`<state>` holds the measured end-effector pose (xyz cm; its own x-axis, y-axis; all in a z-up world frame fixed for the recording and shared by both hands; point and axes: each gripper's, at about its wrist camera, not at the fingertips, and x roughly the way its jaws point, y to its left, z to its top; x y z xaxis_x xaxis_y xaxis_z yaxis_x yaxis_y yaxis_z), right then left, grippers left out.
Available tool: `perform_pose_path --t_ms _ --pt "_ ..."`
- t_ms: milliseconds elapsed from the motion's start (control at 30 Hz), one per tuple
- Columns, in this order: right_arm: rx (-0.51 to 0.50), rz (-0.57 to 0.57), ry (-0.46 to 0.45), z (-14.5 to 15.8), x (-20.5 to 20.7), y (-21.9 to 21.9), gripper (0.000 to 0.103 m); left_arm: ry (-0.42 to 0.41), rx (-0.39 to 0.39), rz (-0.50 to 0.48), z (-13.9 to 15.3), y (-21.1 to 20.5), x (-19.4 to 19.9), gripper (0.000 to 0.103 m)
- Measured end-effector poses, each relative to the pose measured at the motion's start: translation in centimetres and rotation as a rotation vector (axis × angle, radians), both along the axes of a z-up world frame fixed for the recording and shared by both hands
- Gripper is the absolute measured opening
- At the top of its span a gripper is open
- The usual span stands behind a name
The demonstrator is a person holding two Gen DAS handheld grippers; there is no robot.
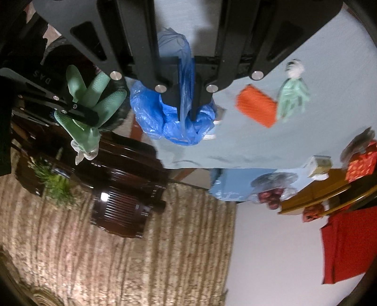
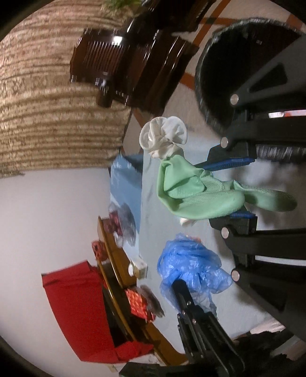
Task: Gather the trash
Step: 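Carry the blue bag and green glove over the bin and open both grippers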
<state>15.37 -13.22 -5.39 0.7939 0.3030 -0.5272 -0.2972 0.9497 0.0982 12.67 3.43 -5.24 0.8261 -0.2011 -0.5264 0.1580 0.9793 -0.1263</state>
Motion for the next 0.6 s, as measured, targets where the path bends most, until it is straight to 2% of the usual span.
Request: perform_pose_path --t_ms 333,600 --pt "-0.032 -0.186 0.039 -1.7 -2.3 -9.9 0.028 0.012 -0.007 -0.203 -0.7 -9.8 1.3 0.004" --pt "-0.039 -0.295 0.083 -3.9 -3.6 -15.3 0.028 0.044 -0.010 -0.325 -2.6 -16.6 2.6 0.004"
